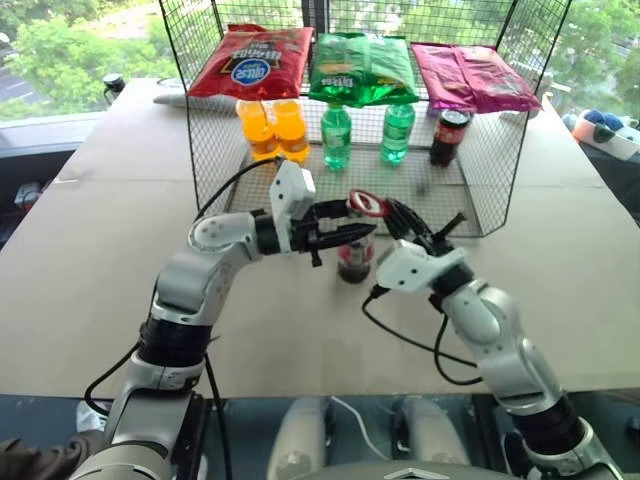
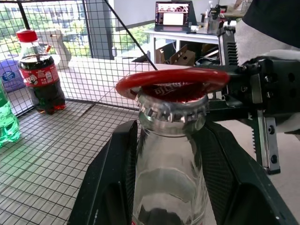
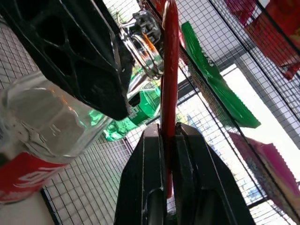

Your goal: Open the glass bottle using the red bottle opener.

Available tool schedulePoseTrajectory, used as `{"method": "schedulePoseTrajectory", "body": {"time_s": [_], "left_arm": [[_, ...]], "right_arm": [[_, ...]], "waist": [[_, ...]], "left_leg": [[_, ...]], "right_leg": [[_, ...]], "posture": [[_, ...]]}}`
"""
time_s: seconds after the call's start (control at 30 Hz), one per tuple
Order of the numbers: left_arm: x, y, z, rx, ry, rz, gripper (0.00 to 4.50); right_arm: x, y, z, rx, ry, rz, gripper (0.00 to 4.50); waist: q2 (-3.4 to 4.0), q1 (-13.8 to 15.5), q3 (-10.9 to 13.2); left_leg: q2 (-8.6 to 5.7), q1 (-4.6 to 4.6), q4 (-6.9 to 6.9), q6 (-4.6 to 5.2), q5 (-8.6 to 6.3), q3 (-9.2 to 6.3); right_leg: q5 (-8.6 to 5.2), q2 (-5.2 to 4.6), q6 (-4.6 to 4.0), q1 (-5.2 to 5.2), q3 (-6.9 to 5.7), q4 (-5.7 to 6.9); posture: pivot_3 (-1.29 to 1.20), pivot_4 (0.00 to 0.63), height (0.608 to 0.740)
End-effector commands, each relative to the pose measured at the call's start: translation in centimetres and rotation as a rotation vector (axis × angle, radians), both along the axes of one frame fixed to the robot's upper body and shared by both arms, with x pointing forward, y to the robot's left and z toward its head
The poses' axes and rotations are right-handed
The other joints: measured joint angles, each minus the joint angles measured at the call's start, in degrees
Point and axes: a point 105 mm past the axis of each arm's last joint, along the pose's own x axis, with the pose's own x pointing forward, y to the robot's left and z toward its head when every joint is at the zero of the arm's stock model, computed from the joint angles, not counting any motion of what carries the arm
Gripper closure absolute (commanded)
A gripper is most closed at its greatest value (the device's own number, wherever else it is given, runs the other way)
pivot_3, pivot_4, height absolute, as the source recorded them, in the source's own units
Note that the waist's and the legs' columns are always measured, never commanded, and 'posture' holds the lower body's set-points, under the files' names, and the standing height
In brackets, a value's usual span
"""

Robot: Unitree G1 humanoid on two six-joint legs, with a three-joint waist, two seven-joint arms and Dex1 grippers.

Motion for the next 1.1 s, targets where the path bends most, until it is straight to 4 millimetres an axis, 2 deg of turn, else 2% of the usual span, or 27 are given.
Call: {"method": "schedulePoseTrajectory", "body": {"time_s": [0.03,0.37,1.1], "left_arm": [[0.1,0.2,-0.1,0.032,-0.016,0.006,2.79],[0.1,-0.1,-0.6,0.042,-0.011,-0.008,2.79],[0.2,-0.1,-0.8,0.044,-0.012,-0.014,2.79]], "right_arm": [[0.0,-0.7,0.0,-0.092,0.005,-0.012,4.50],[0.5,-2.1,1.0,-0.248,0.014,-0.020,4.50],[0.8,-3.1,2.7,-0.485,-0.007,0.046,4.50]], "waist": [[0.00,0.03,0.00],[0.00,0.29,0.00],[0.01,0.56,0.00]], "left_leg": [[0.00,0.00,0.00,0.00,0.00,0.00],[-0.02,-0.01,0.01,0.17,-0.10,0.00],[-0.05,-0.05,0.03,0.19,-0.11,-0.02]], "right_leg": [[0.00,0.00,0.00,0.00,0.00,0.00],[0.00,-0.01,0.00,0.00,-0.01,0.00],[0.00,-0.08,0.00,0.02,-0.03,-0.03]], "posture": [[0.00,0.150,0.740],[0.00,0.150,0.740],[0.00,0.150,0.740]]}}
